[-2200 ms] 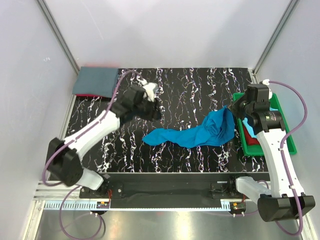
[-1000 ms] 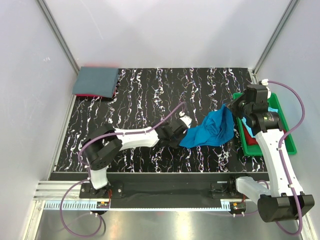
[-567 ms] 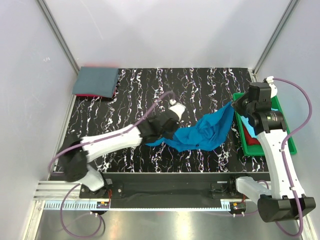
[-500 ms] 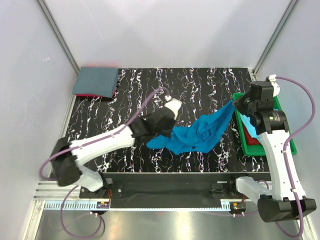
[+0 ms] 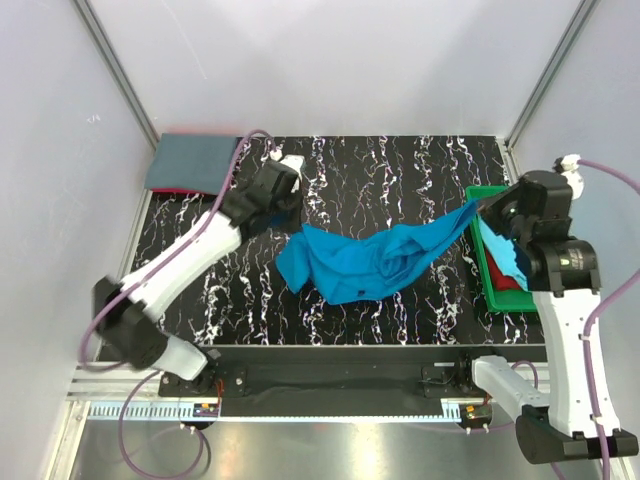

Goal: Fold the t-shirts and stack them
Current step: Flatten the tshirt out

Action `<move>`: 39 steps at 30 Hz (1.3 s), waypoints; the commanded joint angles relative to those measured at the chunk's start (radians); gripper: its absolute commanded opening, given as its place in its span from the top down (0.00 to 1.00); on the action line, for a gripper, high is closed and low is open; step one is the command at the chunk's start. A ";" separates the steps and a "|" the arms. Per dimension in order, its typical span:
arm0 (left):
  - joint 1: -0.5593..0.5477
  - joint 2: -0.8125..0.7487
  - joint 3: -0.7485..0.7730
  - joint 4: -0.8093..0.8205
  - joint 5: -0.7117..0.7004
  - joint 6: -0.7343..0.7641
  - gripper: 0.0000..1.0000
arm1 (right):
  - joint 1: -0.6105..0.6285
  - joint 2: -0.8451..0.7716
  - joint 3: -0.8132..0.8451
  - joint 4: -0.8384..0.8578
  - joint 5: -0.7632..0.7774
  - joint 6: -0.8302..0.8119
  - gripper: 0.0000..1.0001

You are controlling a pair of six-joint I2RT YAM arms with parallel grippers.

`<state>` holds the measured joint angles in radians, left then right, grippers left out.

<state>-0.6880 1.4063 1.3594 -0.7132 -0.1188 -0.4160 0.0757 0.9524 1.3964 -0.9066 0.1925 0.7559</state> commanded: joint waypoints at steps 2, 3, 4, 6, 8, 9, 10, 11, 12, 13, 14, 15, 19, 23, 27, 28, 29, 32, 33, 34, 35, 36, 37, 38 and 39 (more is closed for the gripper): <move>0.108 0.239 0.113 -0.038 0.159 0.109 1.00 | -0.004 0.017 -0.111 0.060 -0.040 0.034 1.00; 0.135 0.272 0.147 -0.045 0.174 0.111 1.00 | -0.004 0.019 -0.138 0.072 -0.047 0.031 1.00; 0.145 0.314 0.158 -0.045 0.204 0.111 1.00 | -0.004 0.020 -0.148 0.092 -0.050 0.028 1.00; 0.153 0.332 0.153 -0.049 0.203 0.112 1.00 | -0.002 0.028 -0.151 0.100 -0.042 0.008 1.00; 0.153 0.310 0.123 -0.049 0.182 0.109 1.00 | -0.002 0.042 -0.143 0.101 -0.016 -0.006 1.00; 0.153 0.292 0.069 -0.049 0.179 0.103 1.00 | -0.004 0.052 -0.140 0.101 -0.011 -0.019 1.00; 0.151 0.239 0.038 -0.049 0.182 0.095 1.00 | -0.004 0.057 -0.137 0.106 -0.007 -0.026 1.00; 0.150 0.199 0.002 -0.049 0.185 0.088 1.00 | -0.004 0.065 -0.129 0.112 -0.005 -0.035 1.00; 0.142 0.151 -0.079 -0.049 0.186 0.082 1.00 | -0.004 0.071 -0.123 0.113 -0.007 -0.041 1.00; 0.134 0.046 -0.120 -0.049 0.192 0.068 1.00 | -0.004 0.088 -0.116 0.123 -0.010 -0.044 1.00; 0.128 -0.011 -0.158 -0.049 0.205 0.063 1.00 | -0.004 0.098 -0.105 0.127 -0.016 -0.052 1.00; 0.117 -0.120 -0.230 -0.049 0.249 0.051 1.00 | -0.004 0.115 -0.099 0.141 -0.021 -0.052 1.00; 0.110 -0.320 -0.367 -0.039 0.396 -0.006 1.00 | -0.004 0.163 -0.047 0.186 -0.077 -0.058 1.00; 0.099 -0.408 -0.393 -0.038 0.430 -0.030 1.00 | -0.004 0.224 0.093 0.258 -0.217 -0.107 1.00; 0.146 -0.411 -0.213 -0.071 -0.082 -0.024 1.00 | -0.004 0.392 0.373 0.256 -0.240 -0.122 1.00; 0.168 -0.382 -0.154 -0.066 -0.135 -0.015 1.00 | -0.004 0.419 0.430 0.258 -0.234 -0.124 1.00; 0.186 -0.347 -0.026 -0.054 -0.168 -0.010 1.00 | -0.002 0.440 0.534 0.256 -0.235 -0.124 1.00; 0.214 -0.254 0.168 -0.046 -0.053 -0.029 1.00 | -0.002 0.479 0.677 0.259 -0.258 -0.119 1.00; 0.203 -0.269 0.158 -0.026 0.009 -0.058 1.00 | -0.004 0.476 0.693 0.256 -0.266 -0.124 1.00; 0.199 -0.280 0.129 0.000 0.039 -0.066 1.00 | -0.004 0.471 0.699 0.252 -0.283 -0.130 1.00; 0.197 -0.293 0.042 0.024 0.057 -0.078 1.00 | -0.004 0.462 0.675 0.245 -0.291 -0.144 1.00; 0.188 -0.328 -0.018 0.035 0.097 -0.101 1.00 | -0.004 0.433 0.647 0.229 -0.294 -0.151 1.00; 0.177 -0.352 -0.090 0.052 0.113 -0.113 1.00 | -0.004 0.413 0.550 0.227 -0.292 -0.156 1.00; 0.159 -0.378 -0.243 0.081 0.113 -0.131 0.93 | -0.004 0.393 0.493 0.232 -0.292 -0.167 1.00; 0.118 -0.435 -0.319 0.093 0.113 -0.171 0.83 | -0.005 0.357 0.437 0.245 -0.292 -0.171 1.00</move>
<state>-0.5152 1.0283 1.2579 -0.6125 -0.0647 -0.4976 0.0757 1.3602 1.9491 -0.6670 -0.0734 0.6277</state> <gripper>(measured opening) 0.109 0.010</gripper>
